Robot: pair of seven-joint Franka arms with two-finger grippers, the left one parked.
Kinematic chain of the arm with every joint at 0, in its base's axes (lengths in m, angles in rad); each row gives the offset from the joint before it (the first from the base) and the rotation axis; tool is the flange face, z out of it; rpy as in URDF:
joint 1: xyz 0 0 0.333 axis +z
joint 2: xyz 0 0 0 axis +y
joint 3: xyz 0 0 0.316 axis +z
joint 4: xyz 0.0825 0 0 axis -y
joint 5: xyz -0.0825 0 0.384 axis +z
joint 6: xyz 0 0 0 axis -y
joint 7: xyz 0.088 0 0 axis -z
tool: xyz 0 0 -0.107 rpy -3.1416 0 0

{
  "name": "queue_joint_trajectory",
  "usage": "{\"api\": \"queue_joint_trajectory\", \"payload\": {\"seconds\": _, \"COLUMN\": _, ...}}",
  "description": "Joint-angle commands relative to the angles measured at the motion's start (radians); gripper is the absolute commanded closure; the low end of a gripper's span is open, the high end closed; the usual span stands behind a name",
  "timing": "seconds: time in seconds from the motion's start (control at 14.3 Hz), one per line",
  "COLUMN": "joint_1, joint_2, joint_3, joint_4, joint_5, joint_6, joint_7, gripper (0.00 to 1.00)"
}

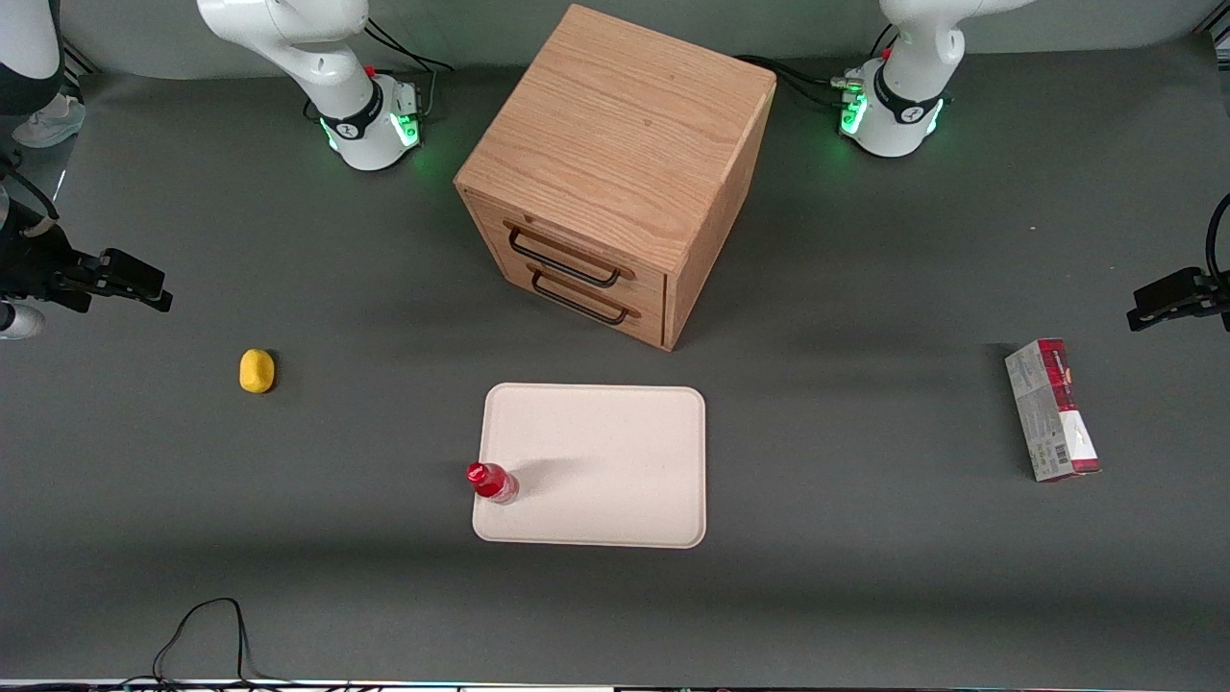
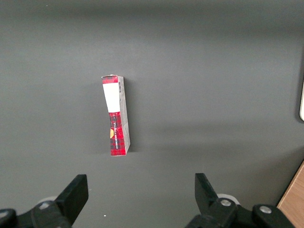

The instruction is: Place coke bottle on tray

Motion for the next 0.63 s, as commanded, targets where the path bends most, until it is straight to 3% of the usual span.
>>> {"api": "queue_joint_trajectory", "payload": {"seconds": 0.0, "joint_1": 0.040, "joint_2": -0.011, "joint_3": -0.034, "joint_4": 0.007, "joint_5": 0.011, "joint_6": -0.023, "joint_7": -0.008, "gripper": 0.00}}
{"api": "queue_joint_trajectory", "payload": {"seconds": 0.56, "joint_1": 0.046, "joint_2": -0.011, "joint_3": -0.044, "joint_4": 0.007, "joint_5": 0.009, "joint_6": -0.029, "joint_7": -0.009, "gripper": 0.00}}
